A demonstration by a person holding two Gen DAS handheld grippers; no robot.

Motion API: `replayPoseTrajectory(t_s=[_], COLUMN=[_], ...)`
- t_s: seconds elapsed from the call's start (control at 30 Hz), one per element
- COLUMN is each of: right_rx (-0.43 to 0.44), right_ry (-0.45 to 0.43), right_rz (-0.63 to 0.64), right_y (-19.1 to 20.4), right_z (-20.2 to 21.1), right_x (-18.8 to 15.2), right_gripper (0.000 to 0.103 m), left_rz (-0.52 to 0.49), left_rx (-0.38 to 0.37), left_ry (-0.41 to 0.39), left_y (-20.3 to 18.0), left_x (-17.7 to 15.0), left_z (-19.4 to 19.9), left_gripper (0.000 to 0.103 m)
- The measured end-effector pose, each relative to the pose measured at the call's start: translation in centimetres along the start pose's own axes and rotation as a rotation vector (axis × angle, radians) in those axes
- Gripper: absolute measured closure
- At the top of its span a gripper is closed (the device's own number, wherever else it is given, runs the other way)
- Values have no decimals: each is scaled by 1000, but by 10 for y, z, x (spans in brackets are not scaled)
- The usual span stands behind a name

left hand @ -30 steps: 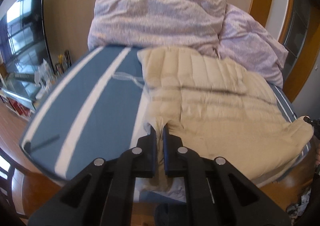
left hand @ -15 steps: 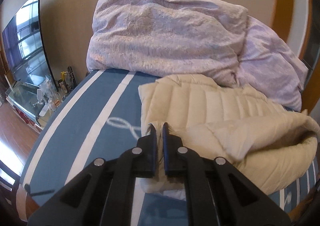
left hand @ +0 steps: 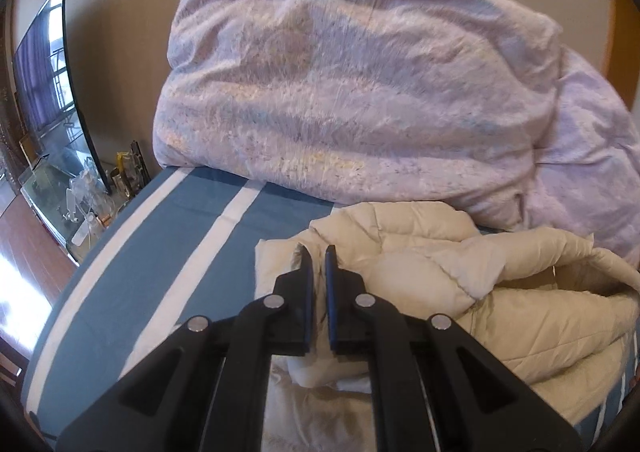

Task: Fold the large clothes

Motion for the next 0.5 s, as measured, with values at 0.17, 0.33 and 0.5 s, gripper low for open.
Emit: replayPoseTrajectory(t_s=[0.17,0.33,0.5], right_rx=[-2,34,64], right_ry=[30,48,-64], right_rz=[-51,-139,-204], right_y=[-8,-17,-24], right_z=[-34,-54,-29], right_x=[-3,-7,8], right_gripper=[88,58,21], left_rz=[34,81,125], left_rx=[20,16,6], left_ry=[39,45,-1], left_y=[0,1,4], left_x=[-6,-8,4], left_z=[-41,-66,-61], left_gripper=[92,71,29])
Point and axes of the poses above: each gripper's, at about its wrist camera, not at the fingertips, and z roughly against the way its jaws point, y to its left, x to its top, the point moved 8 cm from there along -z, roughly the way its jaws point, and after that the axes turned 11 degrees about z, right-handed, at the moved point
